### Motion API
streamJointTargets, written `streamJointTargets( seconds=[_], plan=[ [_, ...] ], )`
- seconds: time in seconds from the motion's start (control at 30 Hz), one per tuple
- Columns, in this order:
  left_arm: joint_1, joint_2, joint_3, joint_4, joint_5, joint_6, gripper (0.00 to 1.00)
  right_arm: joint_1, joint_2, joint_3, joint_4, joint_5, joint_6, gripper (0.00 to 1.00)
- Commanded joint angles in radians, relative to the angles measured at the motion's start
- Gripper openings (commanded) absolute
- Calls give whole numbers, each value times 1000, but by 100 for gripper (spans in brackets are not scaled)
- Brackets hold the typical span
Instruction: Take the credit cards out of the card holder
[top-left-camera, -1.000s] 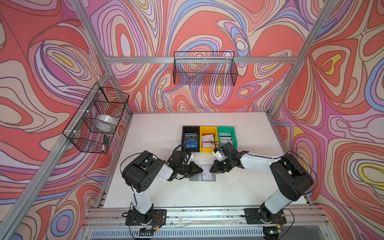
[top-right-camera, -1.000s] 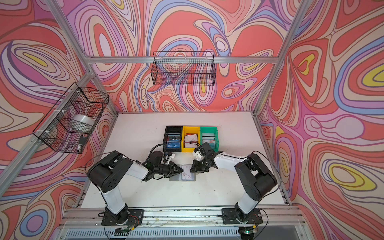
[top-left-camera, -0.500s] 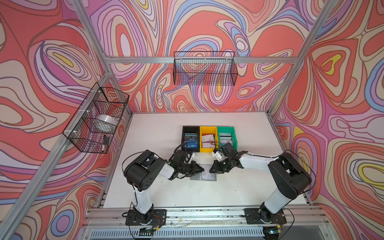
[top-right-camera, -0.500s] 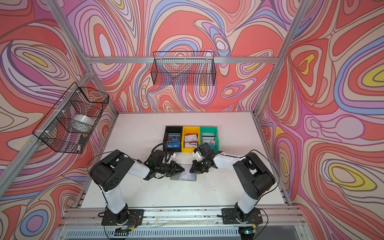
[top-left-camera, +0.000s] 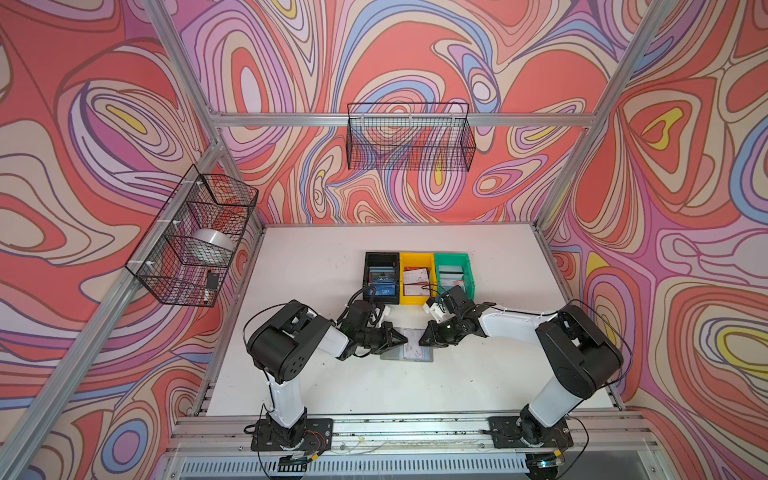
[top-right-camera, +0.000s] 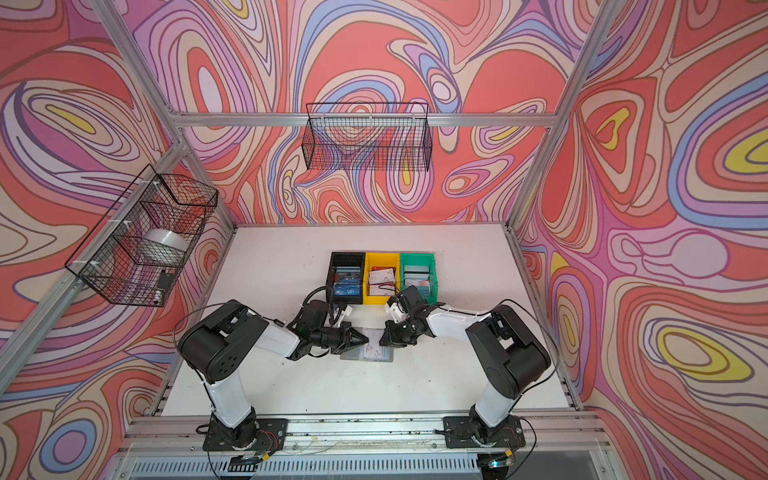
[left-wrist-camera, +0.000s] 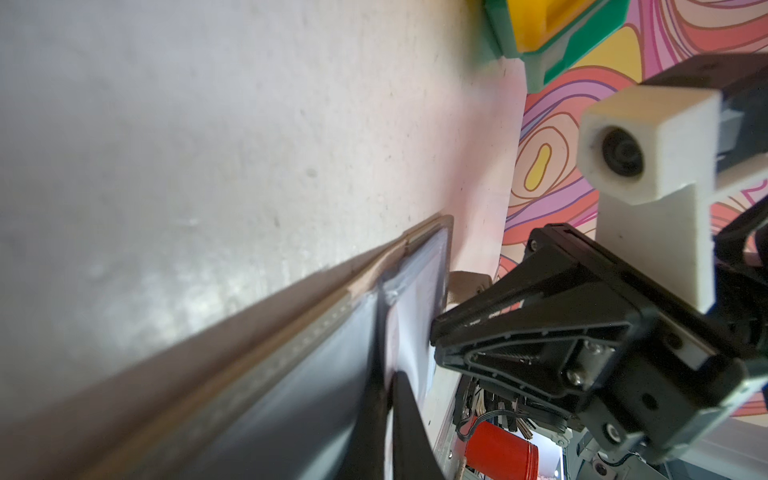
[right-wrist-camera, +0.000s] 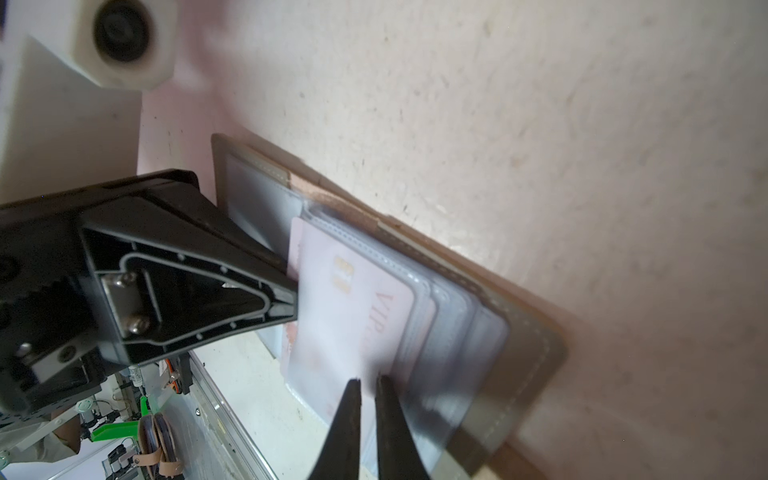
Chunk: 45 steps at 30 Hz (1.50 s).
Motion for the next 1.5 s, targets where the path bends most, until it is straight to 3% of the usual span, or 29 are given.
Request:
streamJointTargets(
  seconds=[0.0, 0.43, 0.53, 0.8, 1.07, 1.23, 1.47],
  plan=[
    [21, -27, -55, -146, -21, 35, 6, 4, 30, -27, -16, 24, 5, 13],
    [73, -179, 14, -429, -16, 158, 2, 3, -1, -7, -37, 10, -5, 13],
    [96, -236, 14, -452, 13, 156, 2, 2, -30, 15, -63, -18, -27, 13],
    [127, -470, 196, -821, -1, 293, 2, -79, -124, 157, -215, -189, -154, 16],
    [129, -497, 250, -740, 25, 260, 2, -196, -107, 351, -258, -521, -211, 20],
    [129, -488, 231, -612, 31, 199, 2, -197, -87, 381, -199, -622, -172, 23],
    [130, -507, 245, -549, 25, 181, 2, -197, -77, 328, -140, -634, -144, 28]
  ],
)
